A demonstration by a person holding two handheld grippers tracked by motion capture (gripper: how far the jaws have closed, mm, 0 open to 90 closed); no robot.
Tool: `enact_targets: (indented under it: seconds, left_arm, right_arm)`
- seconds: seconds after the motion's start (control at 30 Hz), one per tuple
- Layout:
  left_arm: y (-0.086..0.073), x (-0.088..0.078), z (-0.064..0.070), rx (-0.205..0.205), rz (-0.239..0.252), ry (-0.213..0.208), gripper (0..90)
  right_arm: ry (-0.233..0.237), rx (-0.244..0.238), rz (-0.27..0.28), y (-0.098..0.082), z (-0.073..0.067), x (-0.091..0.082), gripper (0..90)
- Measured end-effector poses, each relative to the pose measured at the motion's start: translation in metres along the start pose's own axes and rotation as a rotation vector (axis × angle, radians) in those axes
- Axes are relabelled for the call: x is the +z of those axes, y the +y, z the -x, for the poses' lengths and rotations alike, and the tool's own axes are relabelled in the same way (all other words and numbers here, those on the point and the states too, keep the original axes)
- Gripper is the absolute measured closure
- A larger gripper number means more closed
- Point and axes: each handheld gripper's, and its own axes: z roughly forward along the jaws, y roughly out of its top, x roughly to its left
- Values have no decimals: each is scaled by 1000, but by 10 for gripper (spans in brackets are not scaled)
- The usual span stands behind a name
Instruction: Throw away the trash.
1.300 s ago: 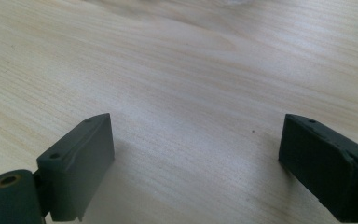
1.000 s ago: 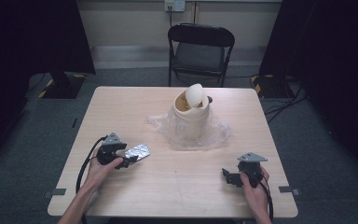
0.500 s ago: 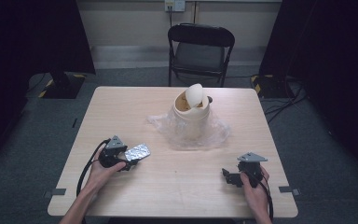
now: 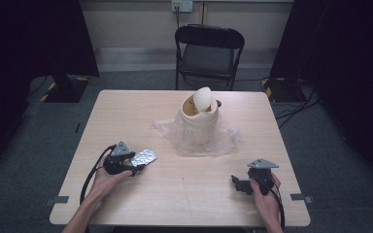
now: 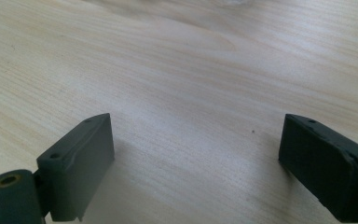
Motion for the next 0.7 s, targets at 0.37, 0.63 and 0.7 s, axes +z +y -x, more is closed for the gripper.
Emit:
enact_targets:
  seconds: [0.37,0.63,0.7]
  left_arm:
    - [6,-5,2,-17,59,-11,340]
    - [11,-9,3,-27,99,-17,341]
    - [13,-9,3,-23,101,-20,341]
  right_arm:
    - [0,0,0,0,0,0,92]
    - [0,-1,0,0,0,0,92]
    - [0,0,0,0,0,0,92]
